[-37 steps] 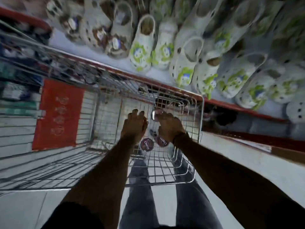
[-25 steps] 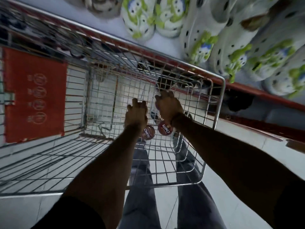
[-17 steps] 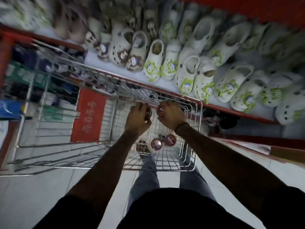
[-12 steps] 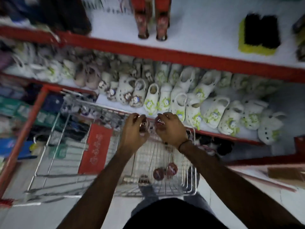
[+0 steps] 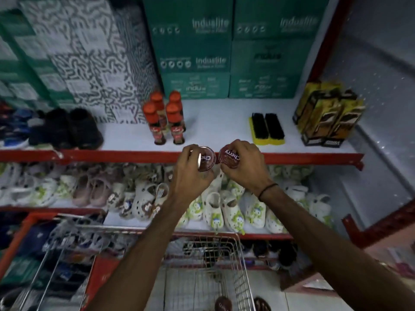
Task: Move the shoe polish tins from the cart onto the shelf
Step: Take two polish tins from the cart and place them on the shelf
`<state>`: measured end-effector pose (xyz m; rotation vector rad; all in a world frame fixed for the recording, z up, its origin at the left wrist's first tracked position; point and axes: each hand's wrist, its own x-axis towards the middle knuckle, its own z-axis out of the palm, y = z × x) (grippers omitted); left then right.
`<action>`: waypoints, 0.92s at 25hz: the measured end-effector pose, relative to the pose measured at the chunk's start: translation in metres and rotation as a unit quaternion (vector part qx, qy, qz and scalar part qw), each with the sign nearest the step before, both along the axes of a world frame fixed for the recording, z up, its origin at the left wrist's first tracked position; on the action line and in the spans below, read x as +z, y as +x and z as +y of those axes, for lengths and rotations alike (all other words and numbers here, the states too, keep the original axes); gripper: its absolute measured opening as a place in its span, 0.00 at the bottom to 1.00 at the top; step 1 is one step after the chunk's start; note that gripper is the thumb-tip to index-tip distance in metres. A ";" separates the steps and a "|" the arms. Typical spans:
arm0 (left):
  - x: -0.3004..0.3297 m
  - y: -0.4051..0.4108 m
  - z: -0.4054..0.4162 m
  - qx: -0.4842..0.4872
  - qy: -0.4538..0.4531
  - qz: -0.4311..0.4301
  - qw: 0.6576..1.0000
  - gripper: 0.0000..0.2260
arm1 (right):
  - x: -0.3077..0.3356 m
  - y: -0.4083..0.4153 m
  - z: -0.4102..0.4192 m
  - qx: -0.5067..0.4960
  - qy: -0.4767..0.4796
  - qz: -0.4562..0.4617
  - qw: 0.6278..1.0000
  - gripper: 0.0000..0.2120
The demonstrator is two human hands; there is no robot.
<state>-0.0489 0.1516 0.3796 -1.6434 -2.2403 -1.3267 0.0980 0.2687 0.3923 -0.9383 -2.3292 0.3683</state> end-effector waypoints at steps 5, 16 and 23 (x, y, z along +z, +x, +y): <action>0.017 -0.003 0.083 -0.014 -0.056 -0.030 0.998 0.16 | 0.023 -0.011 0.065 -0.053 0.042 -0.097 0.993 0.17; 0.014 -0.058 0.174 0.015 -0.150 -0.005 0.989 0.18 | 0.014 -0.069 0.154 0.009 0.040 -0.229 0.973 0.14; 0.013 -0.072 0.199 0.016 -0.124 0.005 0.992 0.19 | 0.015 -0.086 0.175 0.008 0.042 -0.209 0.977 0.09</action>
